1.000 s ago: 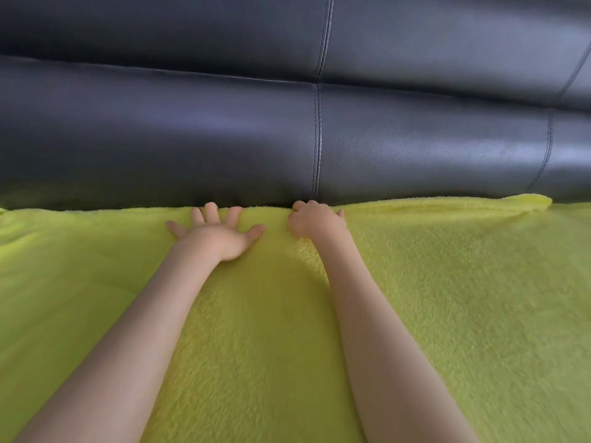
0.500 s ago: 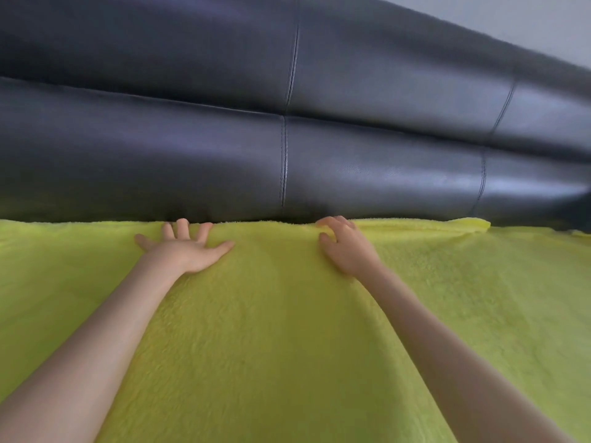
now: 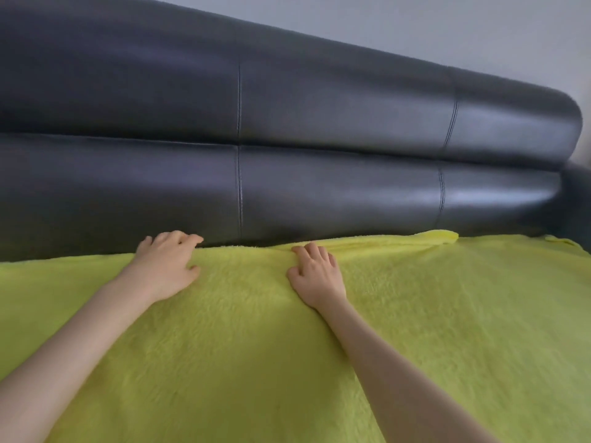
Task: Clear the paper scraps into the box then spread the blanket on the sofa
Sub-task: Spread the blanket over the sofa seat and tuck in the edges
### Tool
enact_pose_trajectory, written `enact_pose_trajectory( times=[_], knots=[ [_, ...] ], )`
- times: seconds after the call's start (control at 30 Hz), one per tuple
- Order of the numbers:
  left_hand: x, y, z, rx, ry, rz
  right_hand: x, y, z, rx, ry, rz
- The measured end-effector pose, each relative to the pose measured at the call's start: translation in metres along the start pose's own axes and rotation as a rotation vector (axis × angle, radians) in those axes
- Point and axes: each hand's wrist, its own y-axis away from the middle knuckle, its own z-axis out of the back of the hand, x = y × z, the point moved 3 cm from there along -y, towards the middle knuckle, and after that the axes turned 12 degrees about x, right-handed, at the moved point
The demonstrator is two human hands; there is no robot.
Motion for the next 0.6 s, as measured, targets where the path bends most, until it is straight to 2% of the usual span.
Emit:
enact_pose_trajectory(
  times=[0.07, 0.17, 0.3, 0.4, 0.6],
  knots=[
    [-0.033, -0.003, 0.01, -0.174, 0.106, -0.179, 0.0, -0.001, -0.002, 0.01, -0.019, 0.012],
    [-0.08, -0.025, 0.01, -0.201, 0.275, -0.263, -0.003, -0.003, -0.005, 0.051, -0.042, 0.007],
    [-0.121, -0.053, -0.02, -0.137, 0.215, -0.175, -0.004, -0.007, -0.008, 0.109, -0.051, -0.013],
    [-0.128, -0.055, -0.038, -0.163, 0.216, -0.101, -0.006, -0.01, -0.009, 0.159, -0.056, -0.032],
    [-0.122, -0.059, -0.046, -0.195, 0.245, -0.106, -0.005, -0.018, -0.001, 0.318, -0.048, -0.076]
  ],
)
